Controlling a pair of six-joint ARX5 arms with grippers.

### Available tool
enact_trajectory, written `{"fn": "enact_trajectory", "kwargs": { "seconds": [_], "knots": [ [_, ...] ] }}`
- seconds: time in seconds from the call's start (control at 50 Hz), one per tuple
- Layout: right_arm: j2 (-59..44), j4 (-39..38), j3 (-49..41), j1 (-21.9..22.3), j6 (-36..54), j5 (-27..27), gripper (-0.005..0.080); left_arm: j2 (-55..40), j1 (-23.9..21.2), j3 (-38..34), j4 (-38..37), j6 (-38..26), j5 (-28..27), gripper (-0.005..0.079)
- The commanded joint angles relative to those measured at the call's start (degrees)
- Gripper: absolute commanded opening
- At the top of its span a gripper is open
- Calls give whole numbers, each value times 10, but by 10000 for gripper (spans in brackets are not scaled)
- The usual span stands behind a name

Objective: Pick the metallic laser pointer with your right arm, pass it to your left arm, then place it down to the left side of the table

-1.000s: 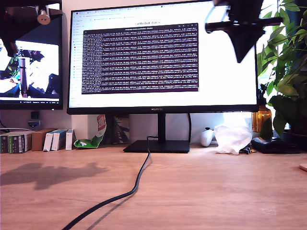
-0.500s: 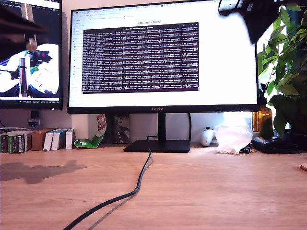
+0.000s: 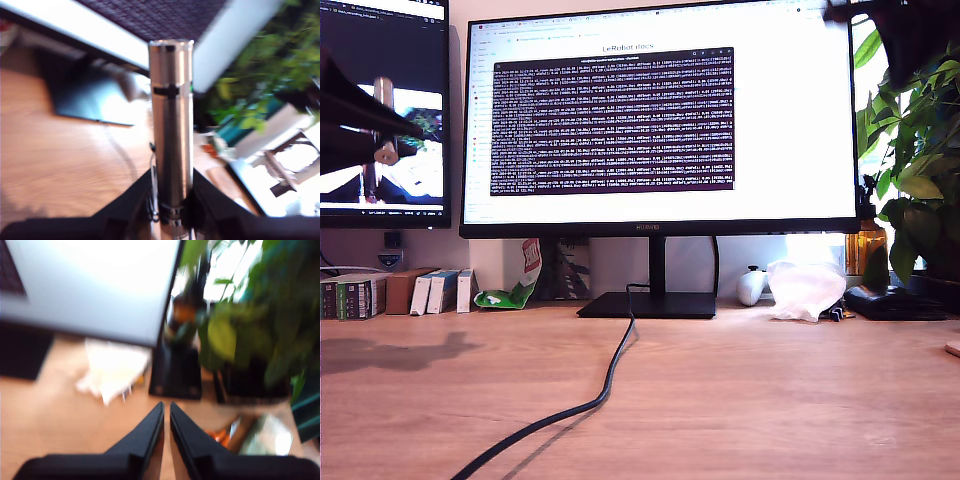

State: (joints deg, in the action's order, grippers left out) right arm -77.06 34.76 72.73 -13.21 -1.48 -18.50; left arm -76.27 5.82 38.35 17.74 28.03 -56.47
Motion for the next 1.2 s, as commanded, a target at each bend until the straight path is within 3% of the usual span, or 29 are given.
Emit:
{"fn": "enact_trajectory", "kwargs": {
  "seconds": [0.0, 0.22, 0.44, 0.56, 0.8, 1.18],
  "knots": [
    [61, -43, -43, -3, 0, -1, -12, -2, 0, 32, -76, -28, 21, -22],
    [192, -170, -206, -31, 30, -1, -12, -11, 0, 133, -321, -123, 130, -22],
    [313, -255, -344, -70, 32, -14, -12, -68, -10, 217, -491, -202, 222, -22],
    [377, -250, -393, -77, 45, -51, -12, -100, -26, 247, -543, -228, 263, -22],
    [478, -224, -474, -77, 50, -57, -12, -178, -59, 288, -622, -259, 310, -22],
    [541, -200, -479, -78, 50, -57, -12, -293, -101, 335, -712, -282, 354, -22]
  ]
}}
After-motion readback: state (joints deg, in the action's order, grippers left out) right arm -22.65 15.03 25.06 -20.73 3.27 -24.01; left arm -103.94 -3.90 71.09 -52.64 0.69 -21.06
